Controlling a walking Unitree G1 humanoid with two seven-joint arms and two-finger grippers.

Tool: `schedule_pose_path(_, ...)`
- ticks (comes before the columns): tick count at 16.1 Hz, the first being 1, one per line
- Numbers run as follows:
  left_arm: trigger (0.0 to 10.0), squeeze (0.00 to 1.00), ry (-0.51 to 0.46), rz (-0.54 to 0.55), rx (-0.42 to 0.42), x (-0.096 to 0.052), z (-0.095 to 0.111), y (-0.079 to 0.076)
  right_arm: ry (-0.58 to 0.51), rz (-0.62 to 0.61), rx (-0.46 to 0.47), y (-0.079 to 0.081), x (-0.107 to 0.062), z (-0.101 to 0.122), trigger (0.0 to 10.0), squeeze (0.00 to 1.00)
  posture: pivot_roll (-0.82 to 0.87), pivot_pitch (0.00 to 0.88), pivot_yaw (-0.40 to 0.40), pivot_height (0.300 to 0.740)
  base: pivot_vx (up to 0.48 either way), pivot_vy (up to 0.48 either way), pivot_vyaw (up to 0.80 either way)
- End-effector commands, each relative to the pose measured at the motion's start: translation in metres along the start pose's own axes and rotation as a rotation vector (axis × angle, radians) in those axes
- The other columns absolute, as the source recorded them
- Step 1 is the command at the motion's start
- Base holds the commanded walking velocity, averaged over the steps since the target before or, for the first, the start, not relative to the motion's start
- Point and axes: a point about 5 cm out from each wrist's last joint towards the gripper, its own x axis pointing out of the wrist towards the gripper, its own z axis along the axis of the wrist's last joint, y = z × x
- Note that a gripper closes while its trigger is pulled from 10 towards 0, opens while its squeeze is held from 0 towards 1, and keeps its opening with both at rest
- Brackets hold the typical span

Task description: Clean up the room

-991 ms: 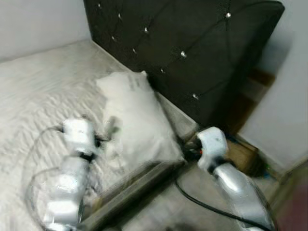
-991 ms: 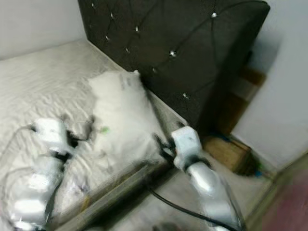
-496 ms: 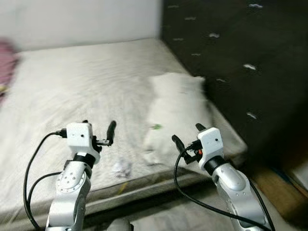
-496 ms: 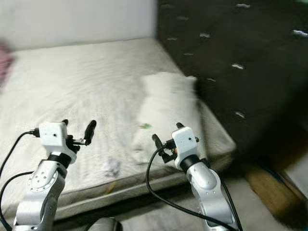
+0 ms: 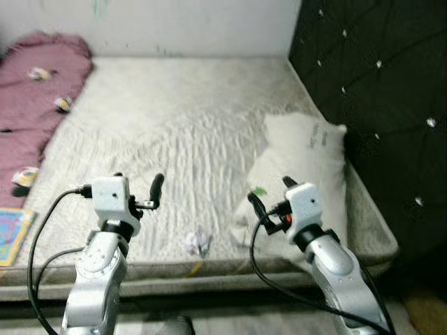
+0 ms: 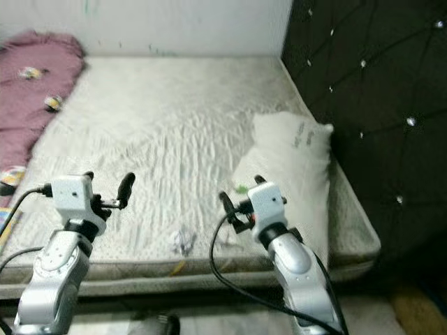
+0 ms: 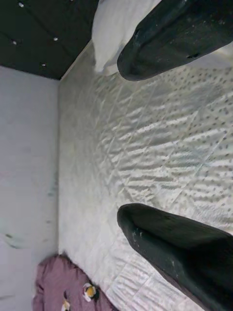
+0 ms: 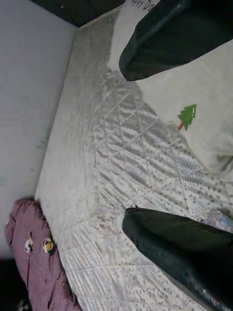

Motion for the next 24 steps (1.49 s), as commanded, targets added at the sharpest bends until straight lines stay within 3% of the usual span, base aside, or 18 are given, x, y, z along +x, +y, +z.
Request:
schedule_pose_path(1, 10.0, 0.0, 0.002, -0.002, 0.01, 0.001, 0.001, -0.001, 0.0, -0.002, 0.004, -0.001, 0.0, 0.0, 10.0, 0.0, 0.03, 0.0, -0.032, 0.74, 0.0, 0.0, 0.51)
schedule_pose_path(8, 10.0, 0.0, -0.001, -0.001, 0.008, 0.002, 0.0, 0.0, 0.005, -0.057, 0.07, -0.008, 0.0, 0.0, 10.0, 0.0, 0.03, 0.0, -0.043, 0.74, 0.0, 0.0, 0.13)
schedule_pose_path(12, 10.0, 0.0, -0.001, -0.011, 0.006, 0.006, 0.005, 0.004, 0.013, -0.085, 0.064, -0.009, 0.002, 0.001, 10.0, 0.0, 0.02, 0.0, -0.041, 0.74, 0.0, 0.0, 0.0)
schedule_pose_path(18, 10.0, 0.0, 0.048, -0.016, -0.019, 0.0, -0.008, -0.001, 0.033, -0.115, 0.105, -0.01, 0.0, -0.006, 10.0, 0.0, 0.01, 0.0, -0.03, 0.74, 0.0, 0.0, 0.0)
schedule_pose_path(24, 10.0, 0.0, 0.043, -0.032, -0.039, 0.004, -0.007, 0.001, 0.06, -0.191, 0.167, -0.019, 0.002, -0.006, 10.0, 0.0, 0.01, 0.0, -0.026, 0.74, 0.0, 0.444, 0.0)
